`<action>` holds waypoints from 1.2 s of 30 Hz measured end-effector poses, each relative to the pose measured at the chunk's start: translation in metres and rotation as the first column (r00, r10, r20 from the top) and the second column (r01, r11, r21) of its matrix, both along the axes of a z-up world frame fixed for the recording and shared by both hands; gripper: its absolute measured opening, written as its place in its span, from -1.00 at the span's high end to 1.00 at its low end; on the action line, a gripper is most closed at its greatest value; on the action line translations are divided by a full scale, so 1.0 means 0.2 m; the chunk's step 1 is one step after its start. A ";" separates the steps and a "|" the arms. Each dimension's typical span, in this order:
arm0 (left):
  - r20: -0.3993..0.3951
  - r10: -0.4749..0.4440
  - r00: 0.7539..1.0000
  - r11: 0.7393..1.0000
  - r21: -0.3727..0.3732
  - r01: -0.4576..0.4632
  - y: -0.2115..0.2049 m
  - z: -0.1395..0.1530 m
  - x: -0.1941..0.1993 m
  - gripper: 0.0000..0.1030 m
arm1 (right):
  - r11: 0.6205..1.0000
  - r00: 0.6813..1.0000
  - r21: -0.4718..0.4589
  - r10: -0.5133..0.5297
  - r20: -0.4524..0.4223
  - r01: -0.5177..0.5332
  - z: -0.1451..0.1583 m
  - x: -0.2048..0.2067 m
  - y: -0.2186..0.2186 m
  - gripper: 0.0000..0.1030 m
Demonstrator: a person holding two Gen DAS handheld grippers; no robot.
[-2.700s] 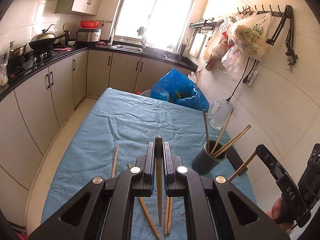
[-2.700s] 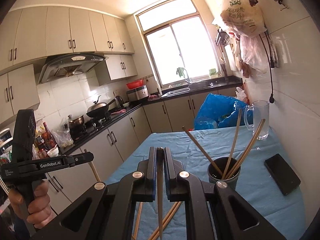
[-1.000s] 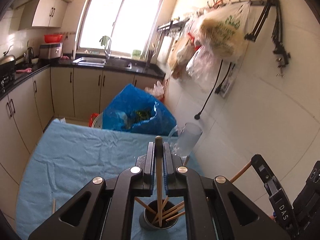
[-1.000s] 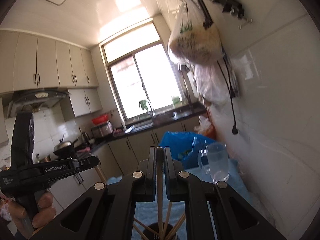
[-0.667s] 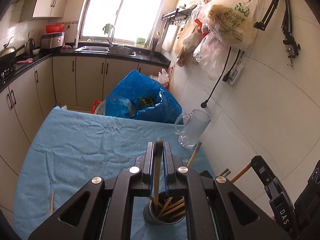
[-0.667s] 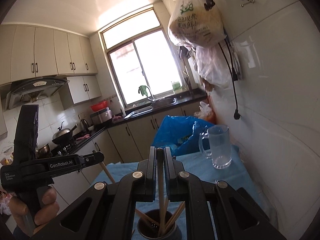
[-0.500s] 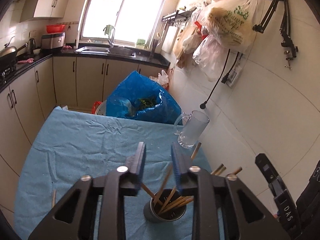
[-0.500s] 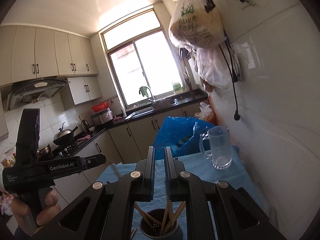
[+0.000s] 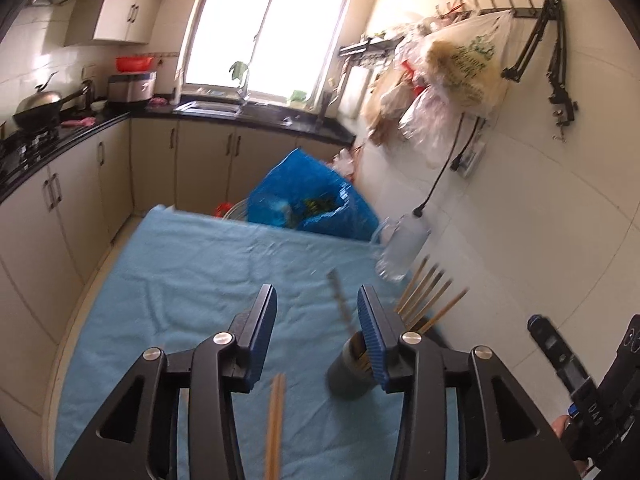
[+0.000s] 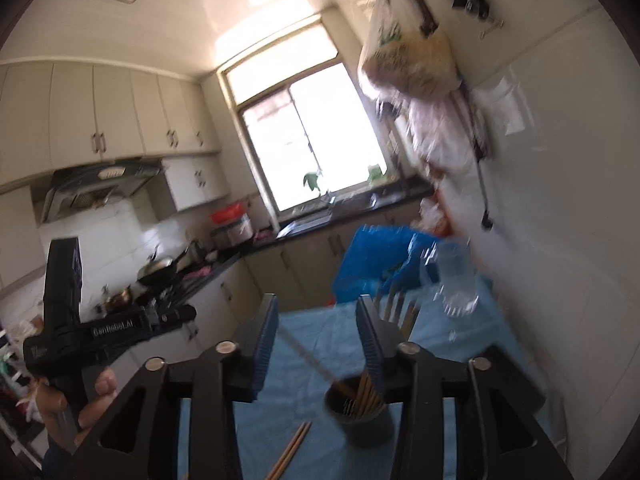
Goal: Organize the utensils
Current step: 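Move both open tools back over the chopsticks on the towel, then grasp a wooden chopstick with the left tool while the right tool grasps another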
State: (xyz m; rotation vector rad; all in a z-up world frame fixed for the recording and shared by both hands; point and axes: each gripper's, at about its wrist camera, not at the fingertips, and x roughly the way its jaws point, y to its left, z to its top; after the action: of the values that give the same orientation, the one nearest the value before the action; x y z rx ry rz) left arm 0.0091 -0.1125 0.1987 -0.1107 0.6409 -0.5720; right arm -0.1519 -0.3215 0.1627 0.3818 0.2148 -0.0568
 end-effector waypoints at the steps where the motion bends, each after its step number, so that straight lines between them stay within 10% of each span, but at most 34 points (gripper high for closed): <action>1: -0.016 0.015 1.000 1.000 0.004 -0.015 0.05 -0.04 -0.01 0.21 | 1.000 1.000 -0.003 0.017 -0.025 -0.017 -0.03 0.01 0.03 0.13; 15: -0.405 0.190 0.895 0.981 0.123 -0.152 0.45 -0.79 0.24 0.20 | 0.993 0.927 0.043 0.122 -0.355 -0.114 -0.53 0.22 0.27 0.13; 26: -0.492 0.242 0.836 0.958 0.258 -0.125 0.29 -1.09 0.42 0.34 | 0.994 0.919 0.041 0.109 -0.378 -0.102 -0.55 0.23 0.26 0.13; 32: -0.437 0.279 0.855 0.937 0.321 -0.142 0.27 -1.11 0.41 0.86 | 0.987 0.898 0.066 0.162 -0.409 -0.148 -0.56 0.30 0.29 0.20; 36: -0.455 0.257 0.853 0.948 0.288 -0.131 0.35 -1.11 0.34 0.87 | 0.977 0.856 0.068 0.211 -0.471 -0.204 -0.60 0.43 0.39 0.46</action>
State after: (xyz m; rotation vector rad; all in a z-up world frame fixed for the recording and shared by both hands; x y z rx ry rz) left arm 0.0778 -0.0420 -0.0231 -0.0841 1.1775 -0.2556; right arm -0.0650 -0.2428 0.0429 0.3529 0.7466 0.0664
